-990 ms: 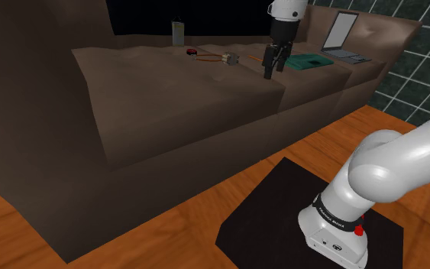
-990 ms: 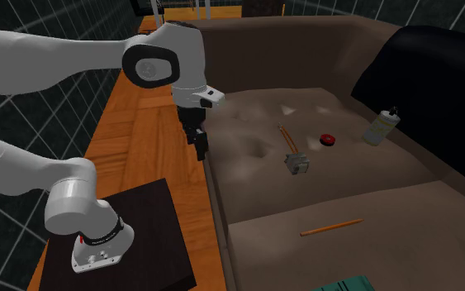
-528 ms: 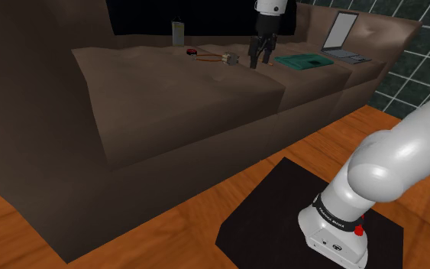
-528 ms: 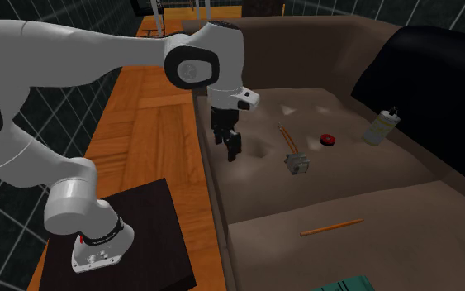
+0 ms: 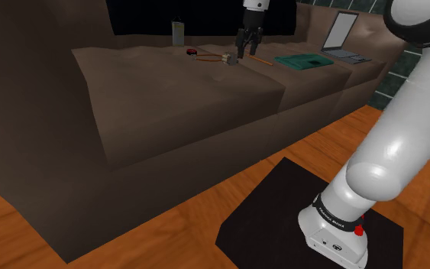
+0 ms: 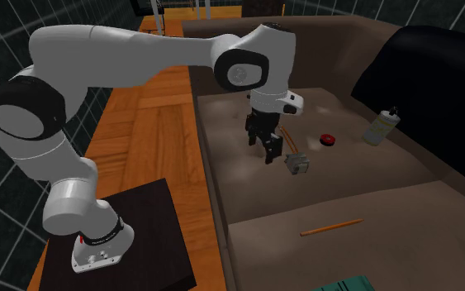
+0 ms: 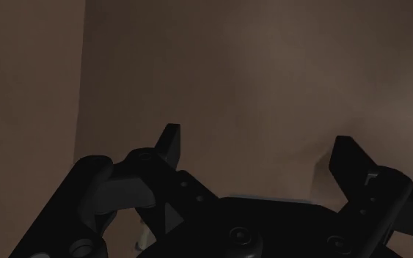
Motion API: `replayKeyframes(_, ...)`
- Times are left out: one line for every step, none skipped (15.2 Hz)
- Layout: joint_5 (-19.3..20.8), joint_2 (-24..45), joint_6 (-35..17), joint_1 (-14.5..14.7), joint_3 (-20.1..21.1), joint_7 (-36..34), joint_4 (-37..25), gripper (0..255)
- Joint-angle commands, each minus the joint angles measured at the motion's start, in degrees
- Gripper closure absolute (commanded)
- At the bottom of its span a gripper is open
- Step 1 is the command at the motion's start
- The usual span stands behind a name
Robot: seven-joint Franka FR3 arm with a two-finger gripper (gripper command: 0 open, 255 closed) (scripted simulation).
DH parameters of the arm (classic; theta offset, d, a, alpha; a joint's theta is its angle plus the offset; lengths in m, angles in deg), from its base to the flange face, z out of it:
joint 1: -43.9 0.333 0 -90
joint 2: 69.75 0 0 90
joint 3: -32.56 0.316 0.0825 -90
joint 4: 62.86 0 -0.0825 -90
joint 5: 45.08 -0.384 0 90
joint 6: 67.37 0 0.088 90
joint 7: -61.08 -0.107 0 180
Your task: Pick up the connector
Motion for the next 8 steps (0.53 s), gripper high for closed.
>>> replayKeyframes(-1.57,5.25,1.43,-0.76,-0.54,1.28,-6.68,0)
replayKeyframes(-2.38,7.9,2.29,-1.27,-0.78,1.92,-10.18,0)
replayKeyframes(-3.22,10.65,3.3,-1.86,-0.97,2.52,-13.92,0)
replayKeyframes(-4.08,13.54,4.47,-2.52,-1.1,3.08,-17.97,0)
replayKeyframes(-4.97,16.61,5.85,-3.27,-1.19,3.58,-22.38,0)
replayKeyframes(-5.87,19.92,7.48,-4.13,-1.2,4.02,-27.29,0)
replayKeyframes(-6.8,23.49,9.41,-5.09,-1.17,4.37,-32.78,0)
replayKeyframes(-6.68,23.09,8.39,-5.02,-1.09,4.36,-31.37,0)
